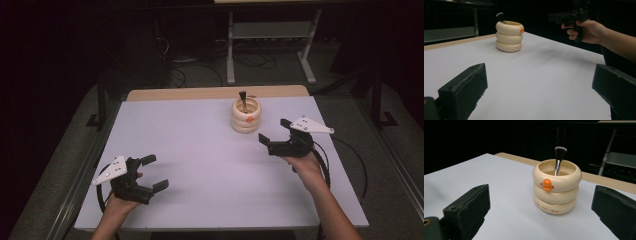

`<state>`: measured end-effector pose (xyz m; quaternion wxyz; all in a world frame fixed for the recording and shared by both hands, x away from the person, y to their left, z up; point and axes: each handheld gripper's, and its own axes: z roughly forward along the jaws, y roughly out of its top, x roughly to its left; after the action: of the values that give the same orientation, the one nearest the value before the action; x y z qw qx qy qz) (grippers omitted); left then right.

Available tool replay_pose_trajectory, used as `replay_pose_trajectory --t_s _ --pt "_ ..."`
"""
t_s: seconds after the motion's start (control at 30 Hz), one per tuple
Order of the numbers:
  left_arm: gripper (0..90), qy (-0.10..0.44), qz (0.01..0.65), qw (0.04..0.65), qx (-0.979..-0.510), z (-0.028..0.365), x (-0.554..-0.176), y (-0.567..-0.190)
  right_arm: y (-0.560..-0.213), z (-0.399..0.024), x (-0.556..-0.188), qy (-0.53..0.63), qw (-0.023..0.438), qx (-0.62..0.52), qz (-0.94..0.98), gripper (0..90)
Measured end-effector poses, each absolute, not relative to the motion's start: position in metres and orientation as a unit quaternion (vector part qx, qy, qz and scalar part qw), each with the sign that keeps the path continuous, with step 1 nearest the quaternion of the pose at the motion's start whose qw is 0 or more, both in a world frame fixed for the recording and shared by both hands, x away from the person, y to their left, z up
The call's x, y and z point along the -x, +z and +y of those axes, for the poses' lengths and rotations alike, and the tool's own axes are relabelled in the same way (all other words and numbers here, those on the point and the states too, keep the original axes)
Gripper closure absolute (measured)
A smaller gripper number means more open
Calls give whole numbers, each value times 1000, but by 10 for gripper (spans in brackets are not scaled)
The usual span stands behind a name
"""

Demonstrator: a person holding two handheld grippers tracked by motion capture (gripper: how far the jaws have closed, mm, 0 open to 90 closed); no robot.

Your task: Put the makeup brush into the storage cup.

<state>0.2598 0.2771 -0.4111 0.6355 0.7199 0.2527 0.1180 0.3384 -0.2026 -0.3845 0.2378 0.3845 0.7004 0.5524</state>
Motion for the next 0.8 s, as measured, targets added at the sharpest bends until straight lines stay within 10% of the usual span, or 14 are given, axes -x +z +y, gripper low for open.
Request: replay_pose_trajectory --t_s 0.8 --pt "0 120 256 635 -719 278 -258 -410 -389 -216 -303 566 248 -379 689 13"
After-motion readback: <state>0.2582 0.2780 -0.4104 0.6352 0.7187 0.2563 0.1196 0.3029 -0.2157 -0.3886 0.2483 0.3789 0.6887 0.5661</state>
